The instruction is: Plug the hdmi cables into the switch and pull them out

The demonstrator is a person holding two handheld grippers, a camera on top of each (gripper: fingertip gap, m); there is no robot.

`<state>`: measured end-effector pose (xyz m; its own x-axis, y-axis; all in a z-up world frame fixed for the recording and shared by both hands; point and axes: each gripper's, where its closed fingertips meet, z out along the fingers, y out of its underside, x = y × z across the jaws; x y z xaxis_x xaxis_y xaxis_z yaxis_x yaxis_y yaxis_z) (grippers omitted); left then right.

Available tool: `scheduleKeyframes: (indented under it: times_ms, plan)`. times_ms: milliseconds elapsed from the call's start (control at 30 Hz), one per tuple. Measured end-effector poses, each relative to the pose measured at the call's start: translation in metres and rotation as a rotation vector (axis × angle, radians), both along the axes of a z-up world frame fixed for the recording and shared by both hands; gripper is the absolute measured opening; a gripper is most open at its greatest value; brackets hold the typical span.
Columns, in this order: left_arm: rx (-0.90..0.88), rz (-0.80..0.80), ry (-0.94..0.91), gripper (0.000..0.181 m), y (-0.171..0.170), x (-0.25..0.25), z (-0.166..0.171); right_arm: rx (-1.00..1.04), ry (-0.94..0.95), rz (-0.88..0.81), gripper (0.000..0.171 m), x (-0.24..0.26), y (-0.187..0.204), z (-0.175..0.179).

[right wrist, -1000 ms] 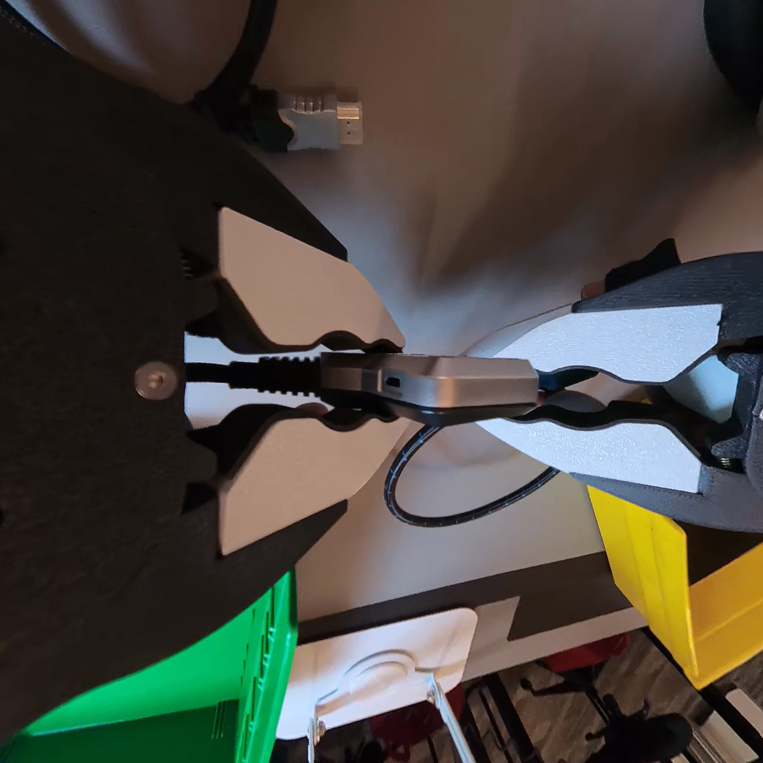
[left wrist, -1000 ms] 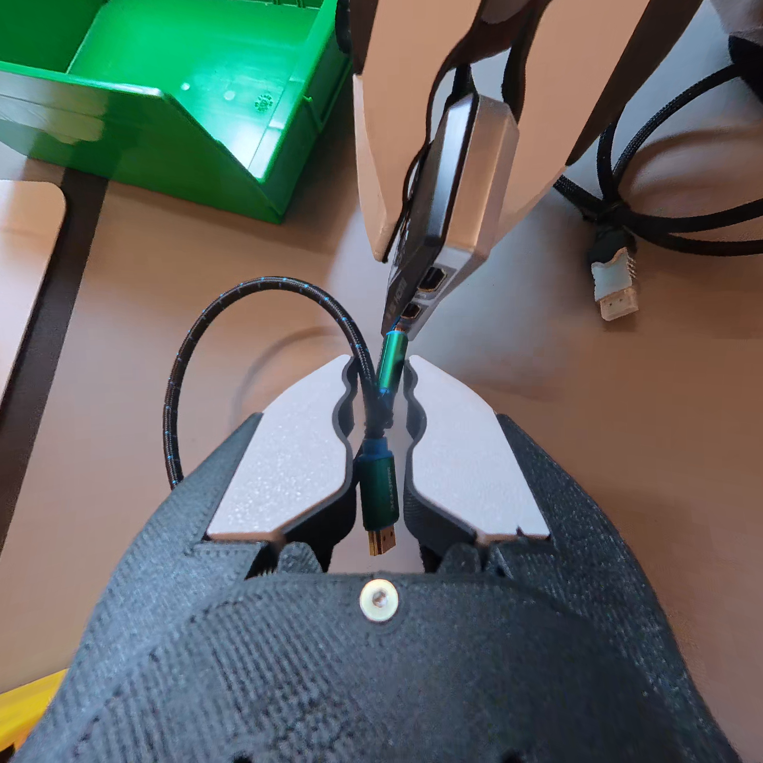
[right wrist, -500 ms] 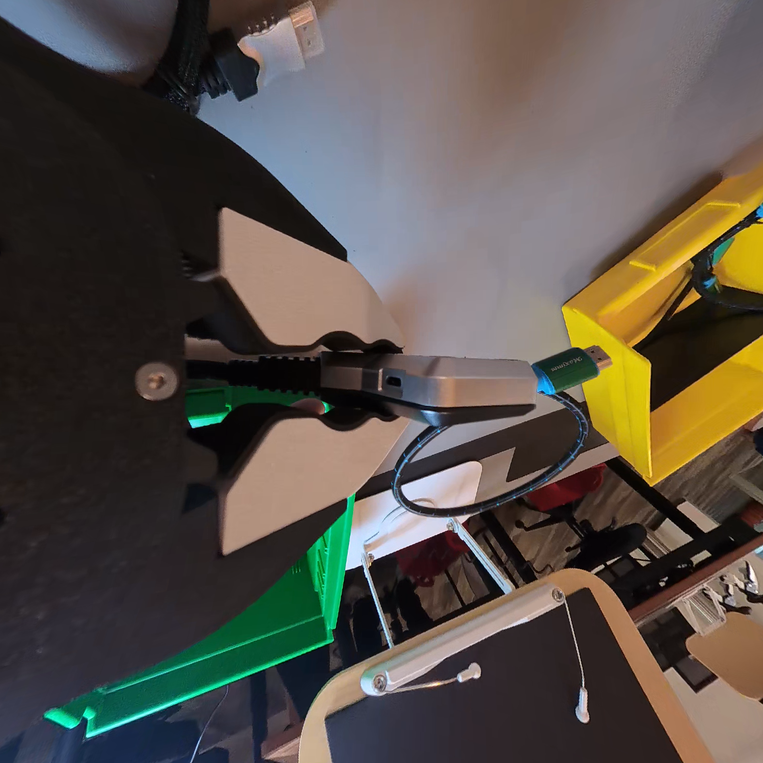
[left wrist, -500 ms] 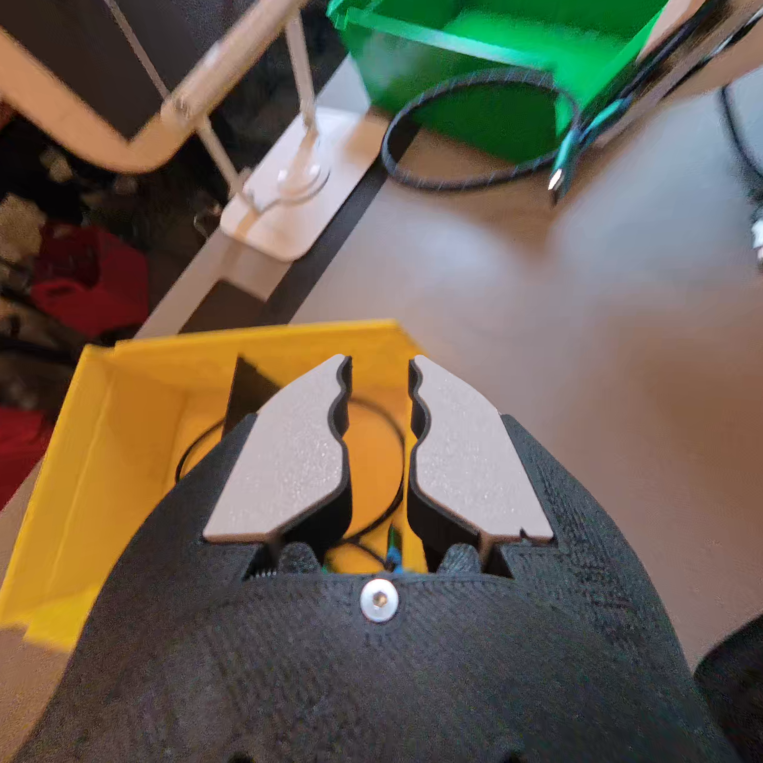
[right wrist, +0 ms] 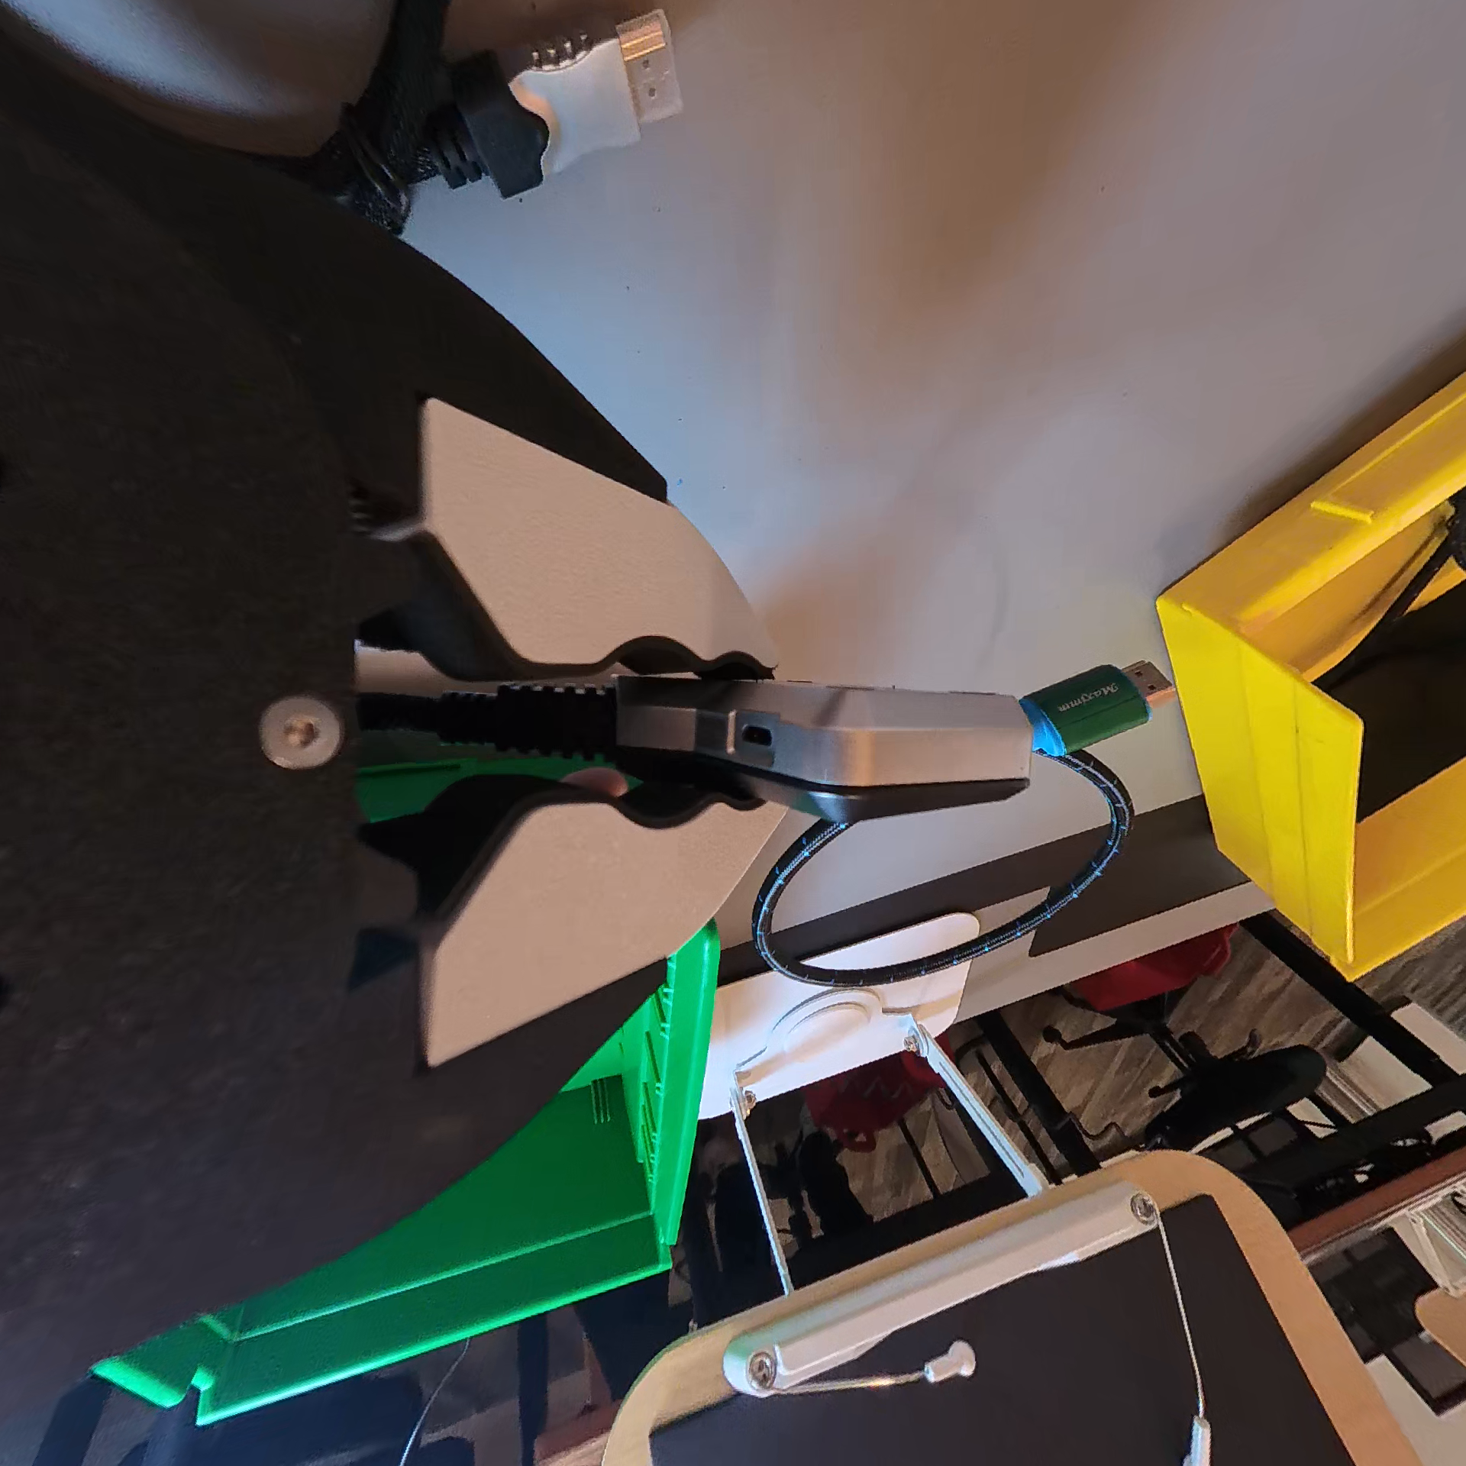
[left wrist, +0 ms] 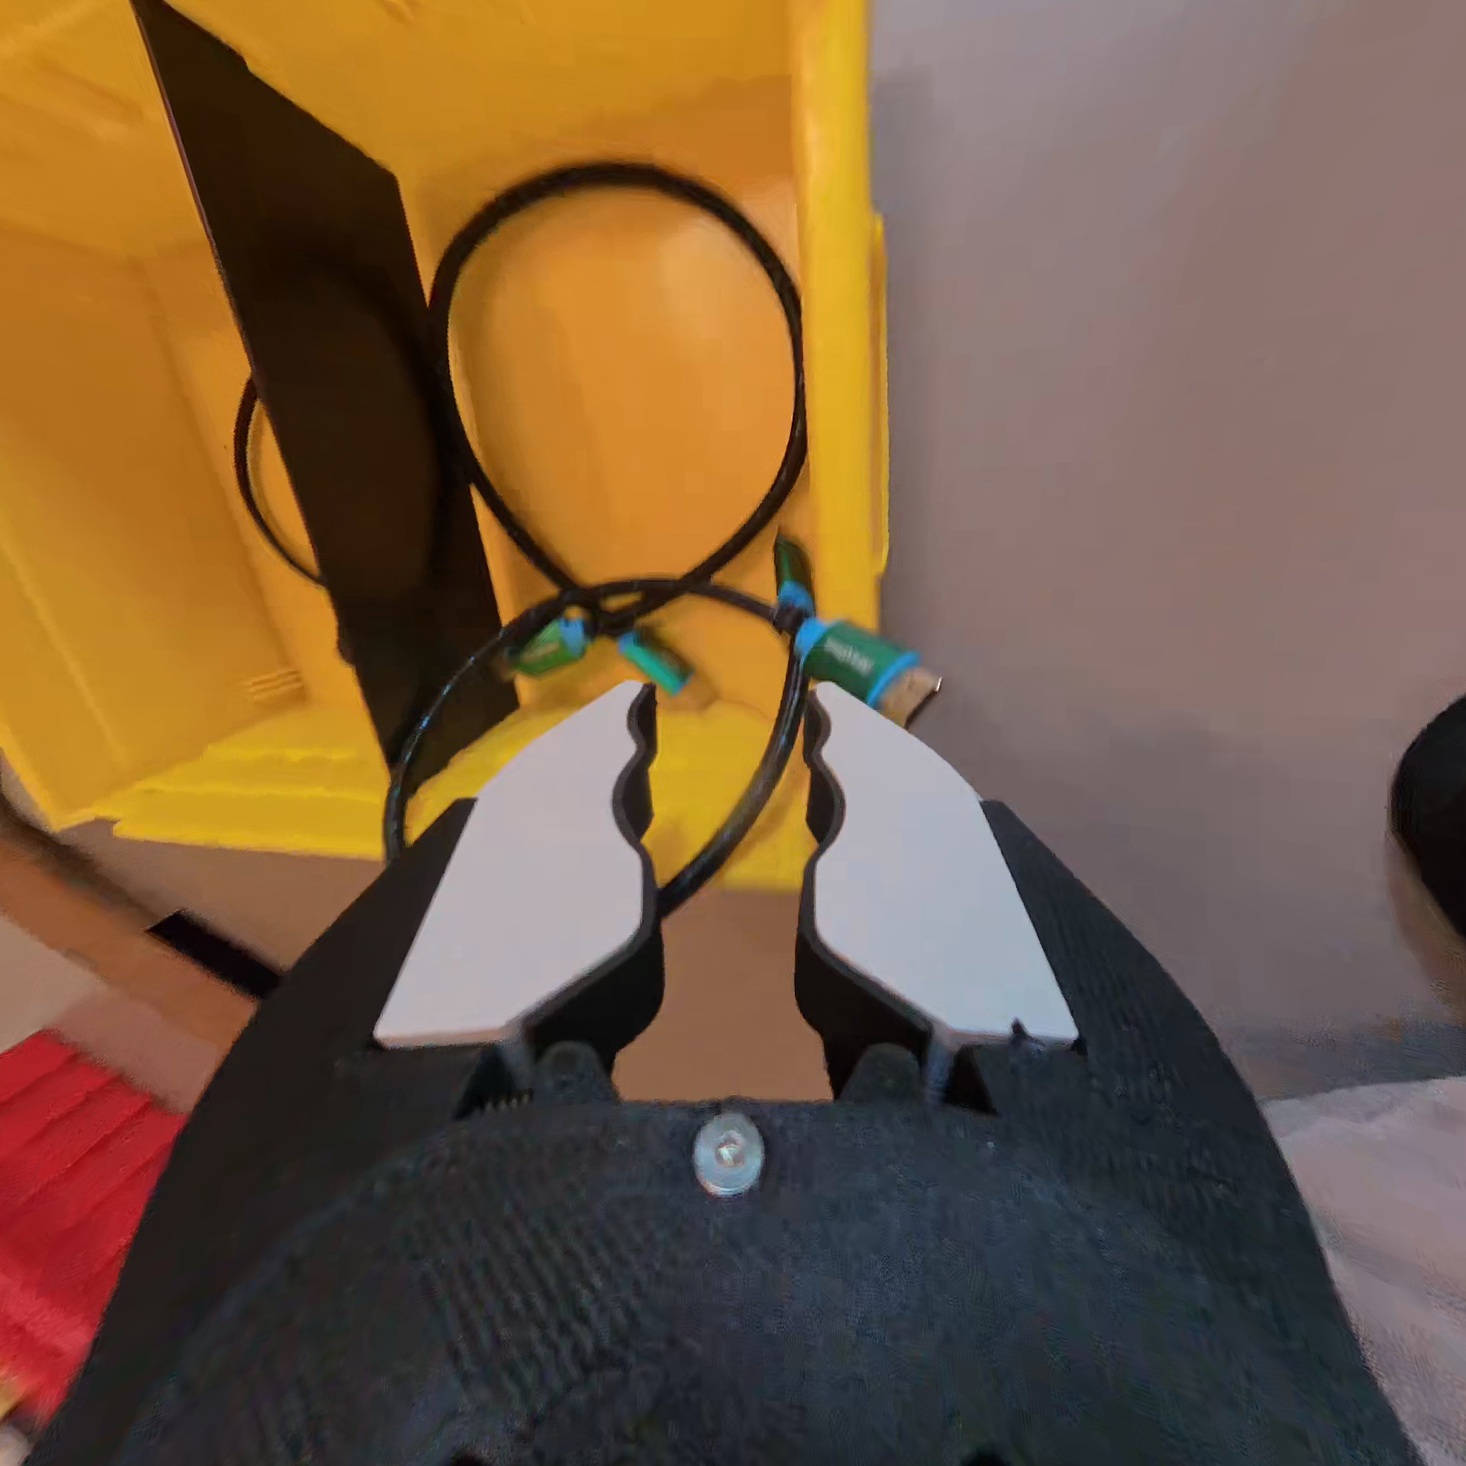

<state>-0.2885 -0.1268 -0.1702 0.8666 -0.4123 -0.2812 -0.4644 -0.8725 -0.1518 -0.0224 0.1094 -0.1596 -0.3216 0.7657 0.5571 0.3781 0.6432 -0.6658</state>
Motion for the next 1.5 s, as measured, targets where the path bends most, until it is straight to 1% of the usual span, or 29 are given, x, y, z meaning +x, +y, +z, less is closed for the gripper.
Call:
scheduleKeyframes:
  times_ms: [33, 100, 167, 233, 267, 333, 400, 433, 500, 600, 700, 767, 833, 867, 900, 933, 967, 1000, 1067, 1133, 1167, 1233, 1300, 1333, 1400, 1500]
  plan:
    - [-0.055, -0.010, 0.069, 0.036, -0.009, -0.007, 0.003, -0.001, -0.002, 0.000, 0.023, 0.000, 0.000, 0.000]
    - [-0.177, -0.035, 0.193, 0.039, -0.024, -0.019, 0.004, 0.002, -0.009, -0.002, 0.023, -0.001, 0.000, 0.000]
    - [-0.265, -0.092, 0.234, 0.038, -0.030, -0.018, -0.004, 0.014, -0.016, -0.002, 0.023, -0.001, -0.001, -0.001]
    - [-0.330, -0.155, 0.289, 0.031, -0.030, -0.020, -0.013, 0.024, -0.018, 0.000, 0.023, -0.001, -0.003, -0.001]
    - [-0.361, -0.183, 0.321, 0.024, -0.029, -0.023, -0.016, 0.030, -0.016, 0.001, 0.023, 0.000, -0.004, 0.001]
    - [-0.373, -0.237, 0.321, 0.015, -0.024, -0.019, -0.017, 0.036, -0.008, 0.000, 0.023, 0.002, -0.003, 0.005]
    - [-0.245, -0.267, 0.288, 0.010, -0.005, -0.008, -0.005, 0.031, 0.008, -0.007, 0.023, 0.005, -0.001, 0.011]
    - [-0.171, -0.275, 0.281, 0.010, 0.004, -0.002, 0.007, 0.024, 0.019, -0.012, 0.023, 0.006, 0.002, 0.014]
    - [-0.006, -0.304, 0.305, 0.009, 0.024, 0.009, 0.037, 0.001, 0.043, -0.022, 0.023, 0.007, 0.007, 0.020]
    - [0.240, -0.341, 0.298, 0.007, 0.050, 0.042, 0.082, -0.029, 0.067, -0.031, 0.023, 0.010, 0.013, 0.026]
    - [0.348, -0.415, 0.196, 0.007, 0.062, 0.092, 0.100, -0.050, 0.089, -0.030, 0.023, 0.012, 0.014, 0.034]
    - [0.387, -0.473, 0.080, 0.007, 0.070, 0.129, 0.101, -0.048, 0.102, -0.035, 0.023, 0.015, 0.015, 0.039]
    - [0.401, -0.573, -0.136, 0.007, 0.073, 0.175, 0.096, -0.049, 0.114, -0.039, 0.023, 0.018, 0.017, 0.044]
    - [0.376, -0.625, -0.277, 0.007, 0.070, 0.199, 0.092, -0.055, 0.119, -0.040, 0.023, 0.019, 0.018, 0.046]
    - [0.314, -0.676, -0.416, 0.007, 0.063, 0.219, 0.084, -0.064, 0.125, -0.041, 0.023, 0.020, 0.018, 0.048]
    - [0.253, -0.727, -0.514, 0.007, 0.059, 0.233, 0.073, -0.073, 0.131, -0.042, 0.023, 0.021, 0.019, 0.049]
    - [0.216, -0.758, -0.573, 0.007, 0.062, 0.241, 0.059, -0.079, 0.136, -0.044, 0.023, 0.022, 0.021, 0.050]
    - [0.163, -0.756, -0.614, 0.007, 0.067, 0.245, 0.042, -0.083, 0.137, -0.047, 0.023, 0.022, 0.022, 0.050]
    - [0.060, -0.719, -0.622, 0.007, 0.082, 0.244, 0.000, -0.084, 0.134, -0.055, 0.023, 0.023, 0.025, 0.049]
    - [0.042, -0.665, -0.584, 0.008, 0.102, 0.238, -0.032, -0.080, 0.128, -0.061, 0.023, 0.023, 0.028, 0.048]
    - [0.046, -0.633, -0.545, 0.012, 0.112, 0.233, -0.043, -0.079, 0.125, -0.065, 0.023, 0.024, 0.029, 0.047]
    - [0.150, -0.583, -0.451, 0.021, 0.136, 0.223, -0.046, -0.083, 0.125, -0.071, 0.023, 0.024, 0.032, 0.046]
    - [0.253, -0.515, -0.372, 0.023, 0.152, 0.216, -0.035, -0.092, 0.127, -0.080, 0.023, 0.023, 0.036, 0.045]
    - [0.273, -0.482, -0.347, 0.023, 0.154, 0.217, -0.031, -0.095, 0.126, -0.086, 0.023, 0.023, 0.038, 0.044]
    - [0.240, -0.436, -0.363, 0.023, 0.142, 0.230, -0.029, -0.095, 0.120, -0.096, 0.023, 0.023, 0.040, 0.042]
    - [0.082, -0.393, -0.369, 0.032, 0.105, 0.253, -0.052, -0.076, 0.117, -0.101, 0.023, 0.025, 0.039, 0.044]
